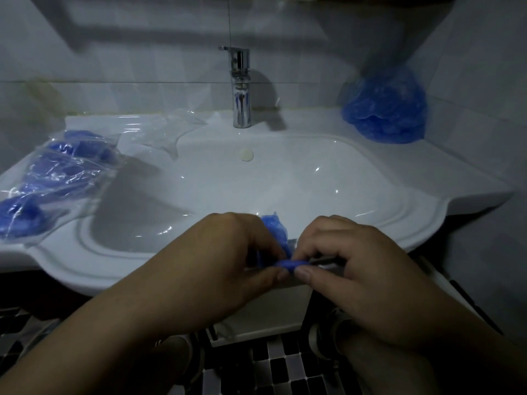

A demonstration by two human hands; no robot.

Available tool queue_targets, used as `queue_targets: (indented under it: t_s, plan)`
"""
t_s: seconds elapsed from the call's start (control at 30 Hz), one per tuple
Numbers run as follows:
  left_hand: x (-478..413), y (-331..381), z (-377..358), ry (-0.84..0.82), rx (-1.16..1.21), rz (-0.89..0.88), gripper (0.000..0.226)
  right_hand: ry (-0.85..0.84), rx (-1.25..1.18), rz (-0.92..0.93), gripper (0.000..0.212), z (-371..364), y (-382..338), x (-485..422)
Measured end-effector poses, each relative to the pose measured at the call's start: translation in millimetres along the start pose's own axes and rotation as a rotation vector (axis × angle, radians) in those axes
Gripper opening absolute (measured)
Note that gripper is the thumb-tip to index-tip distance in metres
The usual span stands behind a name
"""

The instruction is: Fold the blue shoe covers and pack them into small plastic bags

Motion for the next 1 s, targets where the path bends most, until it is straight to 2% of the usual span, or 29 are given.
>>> queue_targets:
  t_s: [0.07, 0.17, 0.3, 0.47, 0.6, 0.67, 0.73, 0.83, 0.93, 1.0]
  plan:
    - [-0.4, -0.9, 2.9, 0.03, 0.012, 0.044, 0.025, 0.048, -0.021, -0.023, 0.003, 2.9, 2.3, -0.2]
    - [-0.5, -2.7, 6.8, 0.046, 0.058, 0.092, 0.018, 0.132, -0.174, -0.106, 0.02, 5.2, 9.2, -0.2]
    - [0.0, -10.2, 7.0, 0.08, 0.014, 0.2, 0.024, 0.119, -0.198, -0.127, 0.01, -2.5, 7.7, -5.5]
    - [-4.4, -16.5, 1.3, 0.117, 0.055, 0.274, 0.006, 0.171, -0.149, -0.162, 0.01, -5.2, 11.9, -8.7]
    - [-9.9, -16.2, -1.6, 0.153, 0.033, 0.286, 0.011, 0.227, 0.054, -0.086, 0.006, -4.8, 7.4, -8.5]
    - [-11.2, -15.8, -2.1, 0.169, -0.002, 0.287, 0.014, 0.182, 0.066, -0.065, 0.017, -5.3, 4.7, -7.8]
    - [-10.6, -14.7, -3.4, 0.16, -0.027, 0.271, 0.026, 0.095, 0.082, -0.05, 0.017, -7.8, 3.2, -7.9]
    - [-6.4, -10.5, -0.2, 0.125, -0.042, 0.165, 0.041, 0.035, 0.149, -0.037, 0.013, -5.6, 3.0, -6.1]
    - [-0.1, -4.5, 3.9, 0.036, 0.047, 0.014, 0.045, 0.002, 0.132, -0.017, 0.01, -1.9, 0.3, -4.9]
    - [1.3, -7.8, 4.3, 0.001, 0.076, 0.027, 0.046, -0.03, 0.103, 0.011, 0.016, -1.4, -3.0, -4.2]
Point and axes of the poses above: each hand's wrist, its own x-axis away from the middle knuckle, its own z-axis out of the back of the hand, y = z × x, the point moved 8 cm from there along -x, towards the middle knuckle, and after that the axes turned 7 degrees about -x, right-handed, at the moved point
